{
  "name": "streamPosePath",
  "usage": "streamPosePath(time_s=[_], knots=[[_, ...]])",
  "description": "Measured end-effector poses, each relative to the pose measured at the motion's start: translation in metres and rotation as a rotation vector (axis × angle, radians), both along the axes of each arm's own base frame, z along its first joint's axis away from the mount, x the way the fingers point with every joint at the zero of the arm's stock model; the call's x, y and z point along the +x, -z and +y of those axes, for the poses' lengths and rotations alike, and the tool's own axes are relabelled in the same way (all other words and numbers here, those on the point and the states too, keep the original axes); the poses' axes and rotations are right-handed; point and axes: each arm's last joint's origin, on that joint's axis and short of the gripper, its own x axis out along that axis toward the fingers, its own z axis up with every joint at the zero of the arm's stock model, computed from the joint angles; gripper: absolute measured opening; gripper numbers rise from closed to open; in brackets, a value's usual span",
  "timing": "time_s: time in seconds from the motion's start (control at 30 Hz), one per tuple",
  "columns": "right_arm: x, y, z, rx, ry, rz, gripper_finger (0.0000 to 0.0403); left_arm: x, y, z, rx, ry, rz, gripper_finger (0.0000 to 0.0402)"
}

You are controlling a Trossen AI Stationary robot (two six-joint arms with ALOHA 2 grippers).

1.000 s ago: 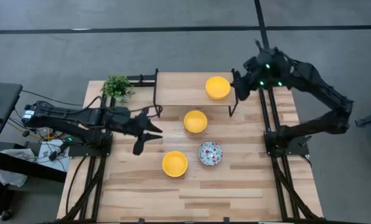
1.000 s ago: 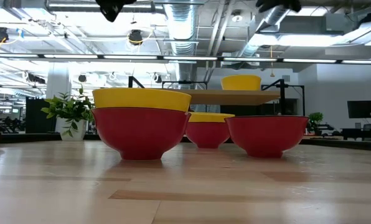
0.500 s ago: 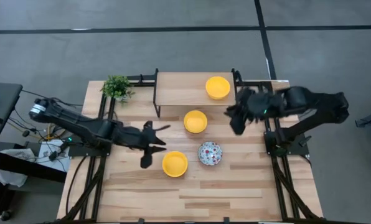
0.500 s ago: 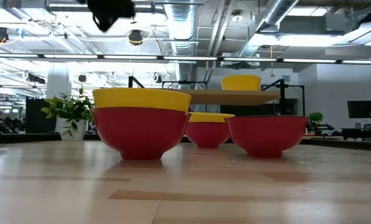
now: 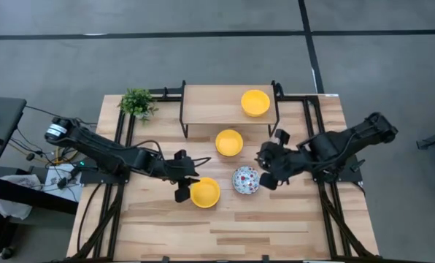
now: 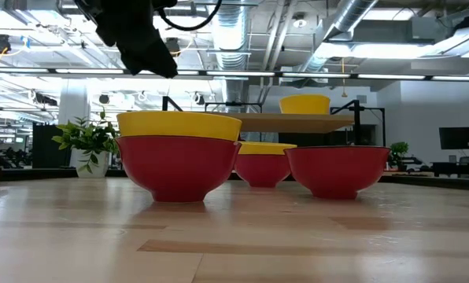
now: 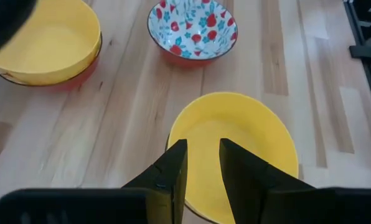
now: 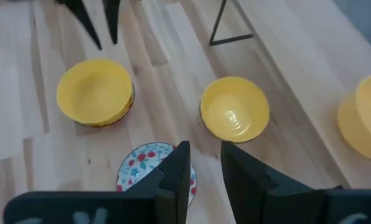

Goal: Pick & Place Mini bowls
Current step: Stack the bottom yellow bowl on the yellow bowl on the shelf

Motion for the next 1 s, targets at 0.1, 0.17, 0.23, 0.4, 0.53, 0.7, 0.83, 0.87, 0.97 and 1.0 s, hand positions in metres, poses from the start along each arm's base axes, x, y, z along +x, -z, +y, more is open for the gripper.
streamPosePath(time_s=[0.1, 0.17, 0.23, 0.4, 0.53, 0.7, 0.83, 0.87, 0.97, 1.0], knots=[[0.002, 0.004, 0.007, -0.005, -0.020, 0.017, 0.0082, -0.001, -0.002, 0.000, 0.002, 0.004, -0.006, 0.0092], [0.003, 0.007, 0.010, 0.007, -0.007, 0.019, 0.0082, -0.001, -0.001, 0.000, -0.002, 0.008, -0.003, 0.0092], [0.006, 0.009, 0.013, 0.030, 0.018, 0.013, 0.0082, 0.000, 0.000, -0.001, -0.011, 0.024, 0.006, 0.0092], [0.010, 0.017, 0.022, 0.071, 0.076, 0.006, 0.0082, 0.000, 0.001, -0.002, -0.009, 0.064, 0.017, 0.0092], [0.022, 0.025, 0.029, 0.128, 0.137, -0.029, 0.0082, 0.000, 0.001, -0.001, -0.057, 0.020, 0.019, 0.0092], [0.037, 0.039, 0.037, 0.141, 0.144, -0.027, 0.0082, 0.000, 0.001, -0.001, -0.090, -0.036, 0.018, 0.0092], [0.044, 0.047, 0.041, 0.160, 0.174, -0.022, 0.0082, 0.000, 0.004, 0.001, -0.071, -0.064, 0.037, 0.0092], [0.045, 0.049, 0.041, 0.161, 0.180, -0.020, 0.0082, 0.000, 0.005, 0.002, -0.073, -0.071, 0.039, 0.0092], [0.045, 0.049, 0.041, 0.181, 0.208, -0.030, 0.0082, -0.001, 0.012, 0.004, -0.084, -0.097, 0.062, 0.0092], [0.045, 0.048, 0.041, 0.189, 0.220, -0.037, 0.0082, -0.002, 0.015, 0.005, -0.089, -0.108, 0.074, 0.0092]])
